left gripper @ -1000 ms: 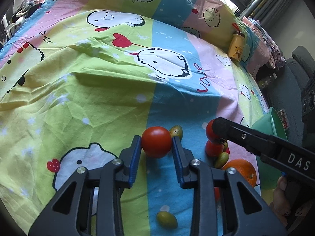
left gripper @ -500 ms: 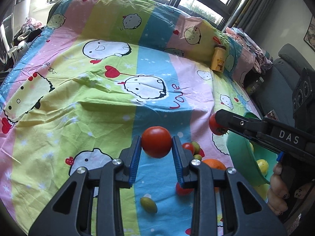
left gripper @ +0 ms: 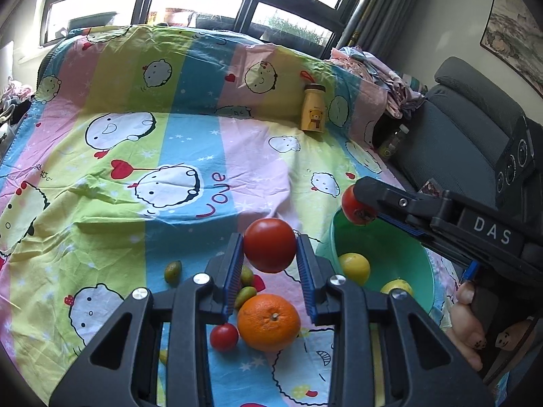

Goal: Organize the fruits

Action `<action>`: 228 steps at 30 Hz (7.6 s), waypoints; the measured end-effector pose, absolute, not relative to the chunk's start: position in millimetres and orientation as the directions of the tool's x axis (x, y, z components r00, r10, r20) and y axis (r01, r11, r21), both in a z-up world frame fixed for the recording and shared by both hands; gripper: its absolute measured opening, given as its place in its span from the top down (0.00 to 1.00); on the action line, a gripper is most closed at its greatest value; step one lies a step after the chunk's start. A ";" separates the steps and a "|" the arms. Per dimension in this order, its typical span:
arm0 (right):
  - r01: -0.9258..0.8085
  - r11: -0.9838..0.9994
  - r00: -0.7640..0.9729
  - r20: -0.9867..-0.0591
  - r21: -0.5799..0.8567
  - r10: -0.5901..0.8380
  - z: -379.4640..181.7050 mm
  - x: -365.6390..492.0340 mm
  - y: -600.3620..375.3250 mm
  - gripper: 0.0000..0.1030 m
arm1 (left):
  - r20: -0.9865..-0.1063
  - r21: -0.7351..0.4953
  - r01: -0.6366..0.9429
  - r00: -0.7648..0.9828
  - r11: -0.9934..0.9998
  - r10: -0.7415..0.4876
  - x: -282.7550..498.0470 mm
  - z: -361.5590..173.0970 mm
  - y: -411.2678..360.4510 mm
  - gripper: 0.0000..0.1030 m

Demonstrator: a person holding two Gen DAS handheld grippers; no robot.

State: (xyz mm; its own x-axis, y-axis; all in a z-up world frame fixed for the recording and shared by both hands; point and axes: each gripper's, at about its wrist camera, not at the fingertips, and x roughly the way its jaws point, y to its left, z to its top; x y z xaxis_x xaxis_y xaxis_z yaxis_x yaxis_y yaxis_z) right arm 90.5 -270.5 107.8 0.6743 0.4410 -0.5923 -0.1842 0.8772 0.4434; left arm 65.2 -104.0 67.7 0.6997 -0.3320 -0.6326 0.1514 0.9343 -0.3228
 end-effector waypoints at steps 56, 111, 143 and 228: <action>0.201 0.859 0.678 -0.700 0.471 0.225 60.7 105.7 -408.4 0.67 | -0.750 -0.374 0.380 0.413 0.846 -0.517 97.2 22.4 -249.0 0.70; 0.267 0.900 0.590 -0.797 0.344 0.129 44.7 115.4 -405.7 0.67 | -0.808 -0.352 0.393 0.330 0.849 -0.488 105.0 10.8 -262.7 0.69; -0.235 0.902 0.605 -0.672 0.362 0.428 105.6 83.2 -250.0 0.34 | -0.708 -0.263 -0.075 0.692 0.962 -0.140 19.0 23.8 -11.8 0.25; -0.284 0.869 0.422 -0.761 0.405 0.492 22.4 93.4 -148.2 0.32 | -0.749 -0.444 -0.171 0.610 0.879 -0.259 19.5 -3.0 61.0 0.21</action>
State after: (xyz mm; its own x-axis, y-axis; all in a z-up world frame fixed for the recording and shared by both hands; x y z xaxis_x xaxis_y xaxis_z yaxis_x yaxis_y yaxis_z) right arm 93.4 -148.2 22.4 0.4221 0.4923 -0.7612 -0.2835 0.8693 0.4049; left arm 19.5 61.0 -3.0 0.6101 -0.2594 -0.7487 -0.1714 0.8793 -0.4443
